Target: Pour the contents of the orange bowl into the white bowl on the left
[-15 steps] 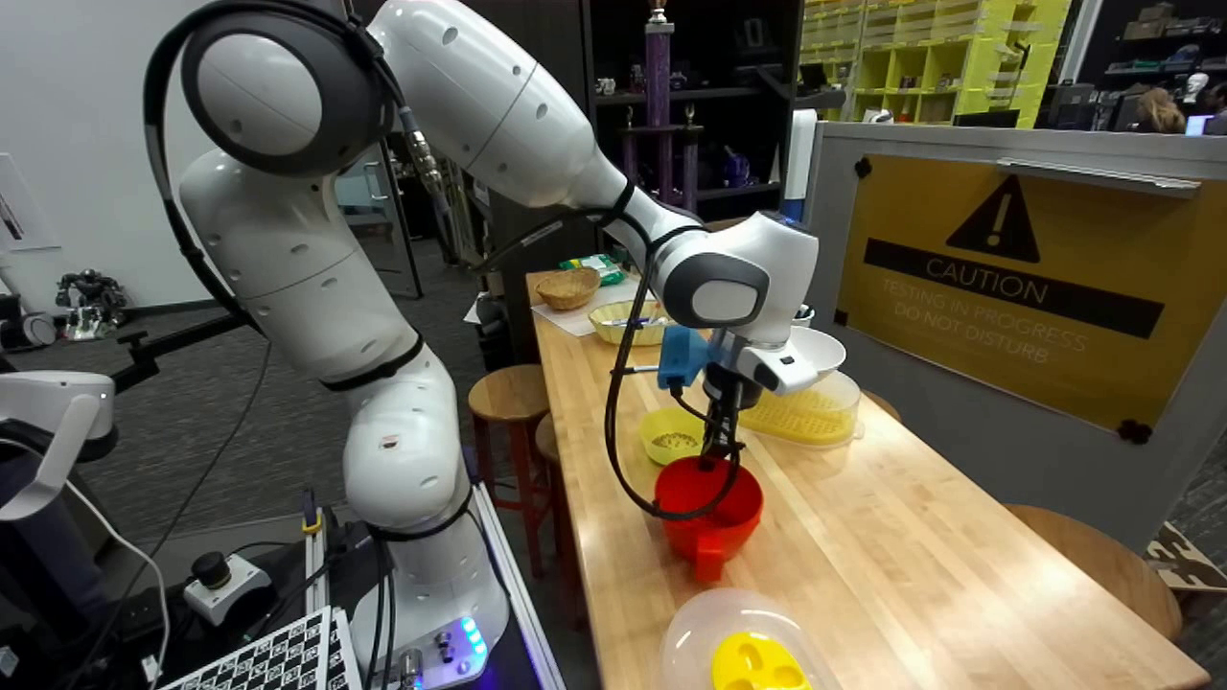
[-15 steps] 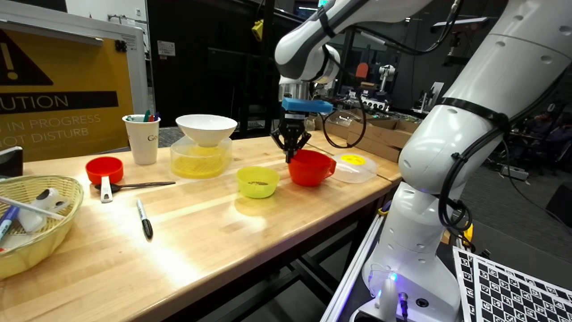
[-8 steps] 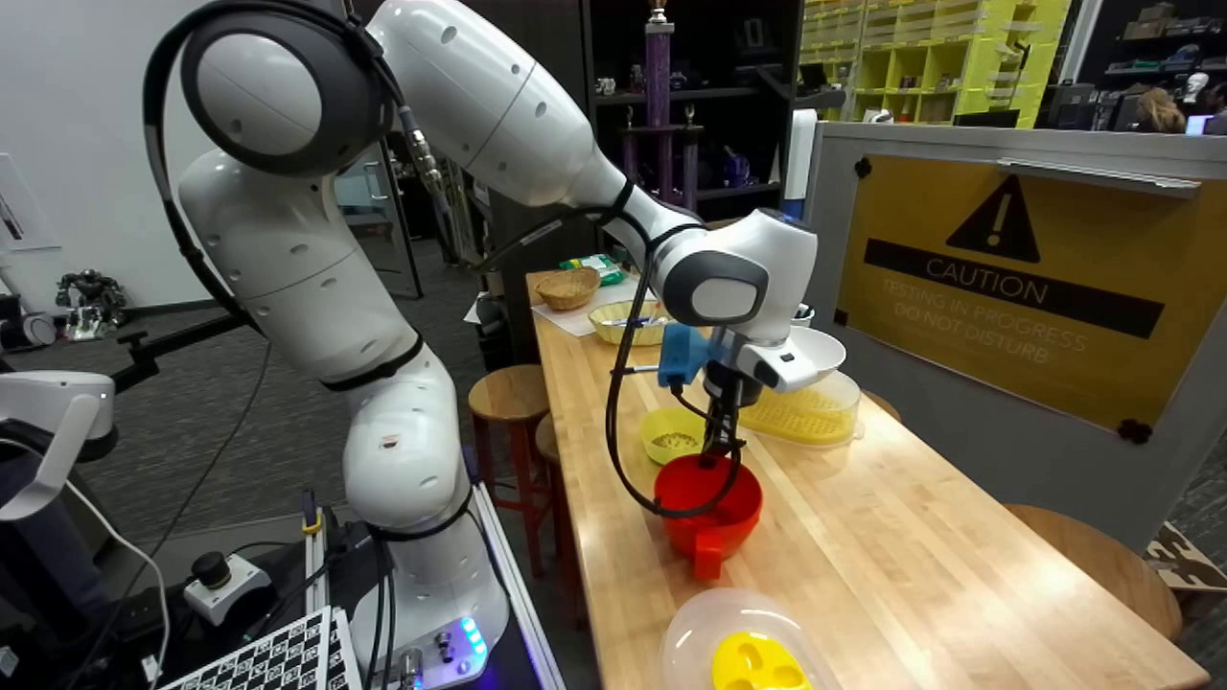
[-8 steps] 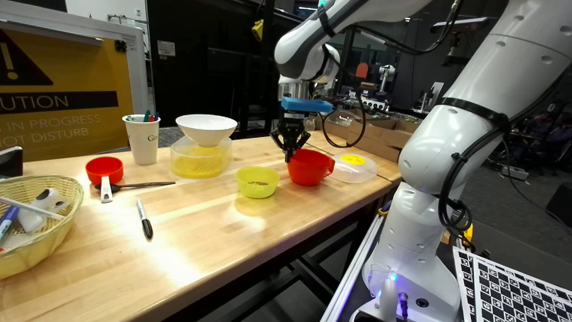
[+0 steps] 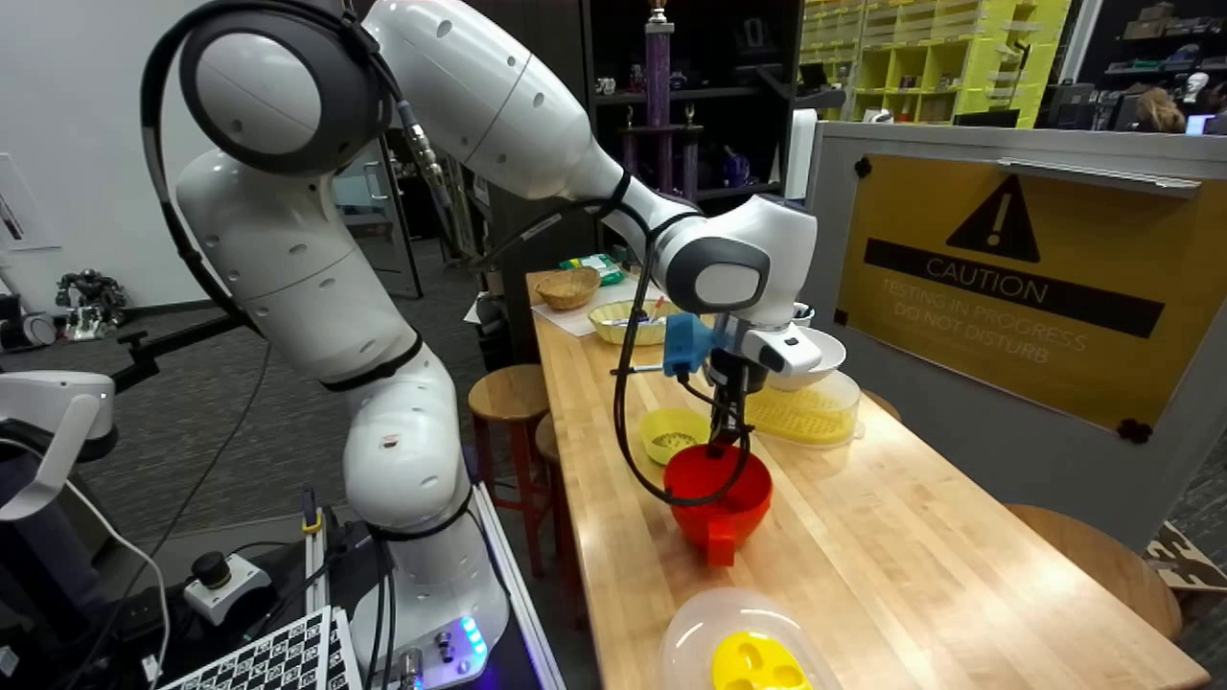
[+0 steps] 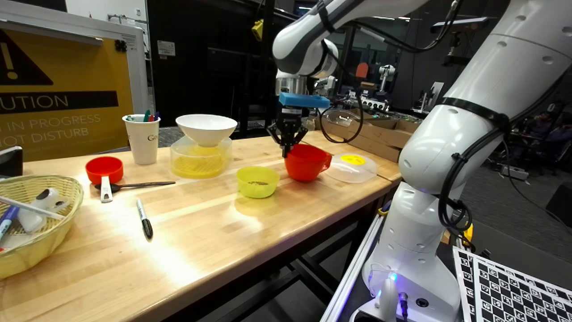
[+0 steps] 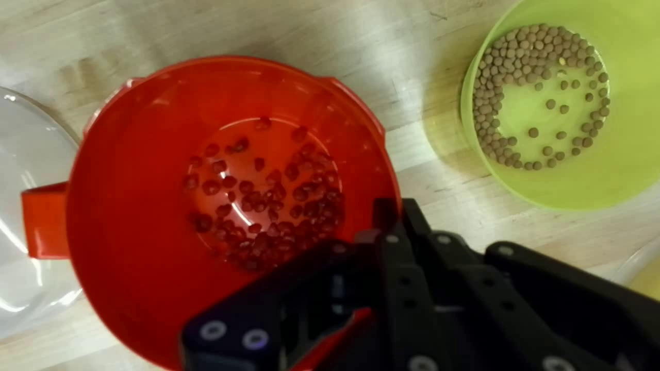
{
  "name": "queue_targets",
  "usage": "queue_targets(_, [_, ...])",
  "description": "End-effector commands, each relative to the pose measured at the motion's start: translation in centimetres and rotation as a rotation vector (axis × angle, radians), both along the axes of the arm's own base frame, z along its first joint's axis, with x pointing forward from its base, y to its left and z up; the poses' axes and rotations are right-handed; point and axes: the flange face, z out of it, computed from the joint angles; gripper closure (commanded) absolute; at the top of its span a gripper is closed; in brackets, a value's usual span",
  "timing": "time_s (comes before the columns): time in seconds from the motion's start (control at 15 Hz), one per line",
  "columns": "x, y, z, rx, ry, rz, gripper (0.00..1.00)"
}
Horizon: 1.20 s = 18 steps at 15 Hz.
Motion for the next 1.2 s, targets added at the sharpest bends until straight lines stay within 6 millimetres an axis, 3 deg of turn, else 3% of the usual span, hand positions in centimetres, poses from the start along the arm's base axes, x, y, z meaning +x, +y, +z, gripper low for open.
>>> queue_targets(0.0, [0.6, 1.2, 2.8, -0.051, -0.022, 0.029, 0.99])
queue_targets(0.33, [1.7, 3.5, 7.0, -0.117, -0.061, 0.118, 0.99])
queue_targets(0.6, [2.1, 6.6, 10.3, -0.165, -0.107, 0.218, 0.99])
queue_targets(0.87, [2.0, 9.8, 11.7, -0.188, -0.145, 0.312, 0.99])
queue_targets(1.13, [1.7, 11.8, 11.8, -0.198, -0.155, 0.371, 0.99])
